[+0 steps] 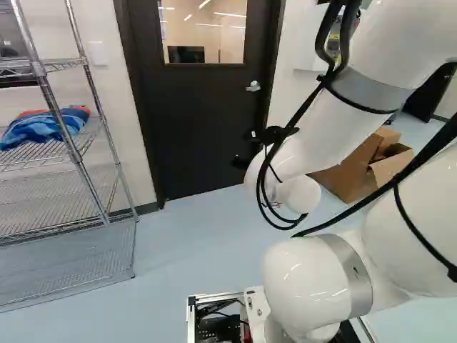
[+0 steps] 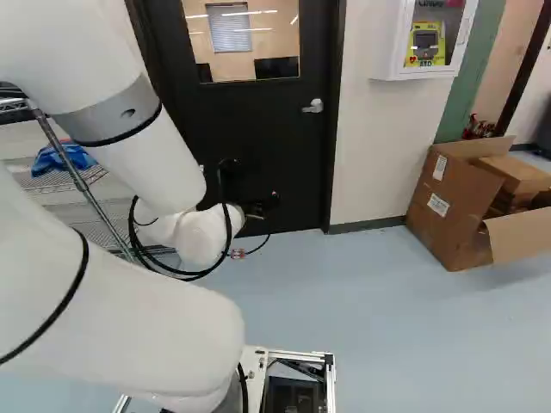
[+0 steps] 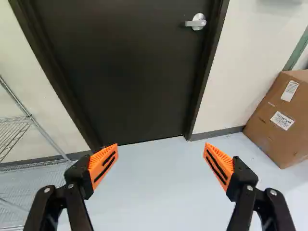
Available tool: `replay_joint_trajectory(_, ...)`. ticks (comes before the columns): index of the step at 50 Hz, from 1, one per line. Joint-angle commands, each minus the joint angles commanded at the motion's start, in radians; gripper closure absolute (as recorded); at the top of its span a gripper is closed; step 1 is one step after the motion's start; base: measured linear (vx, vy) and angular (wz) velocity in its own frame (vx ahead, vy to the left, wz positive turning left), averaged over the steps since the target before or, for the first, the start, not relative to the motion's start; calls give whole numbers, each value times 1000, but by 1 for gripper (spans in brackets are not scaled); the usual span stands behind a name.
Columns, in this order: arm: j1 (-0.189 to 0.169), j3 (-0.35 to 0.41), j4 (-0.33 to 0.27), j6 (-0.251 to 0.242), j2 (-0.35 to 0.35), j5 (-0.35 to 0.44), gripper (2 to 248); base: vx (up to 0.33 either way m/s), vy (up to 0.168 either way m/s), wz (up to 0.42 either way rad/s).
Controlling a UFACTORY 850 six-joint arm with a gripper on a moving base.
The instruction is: Open the door and move inside
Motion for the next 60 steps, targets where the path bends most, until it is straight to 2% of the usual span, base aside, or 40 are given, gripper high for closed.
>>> replay_joint_trajectory(25, 0, 0, 0, 0, 0, 0, 3, 176, -85, 11)
replay_joint_trajectory(60, 0, 0, 0, 0, 0, 0, 3, 147, -46, 120)
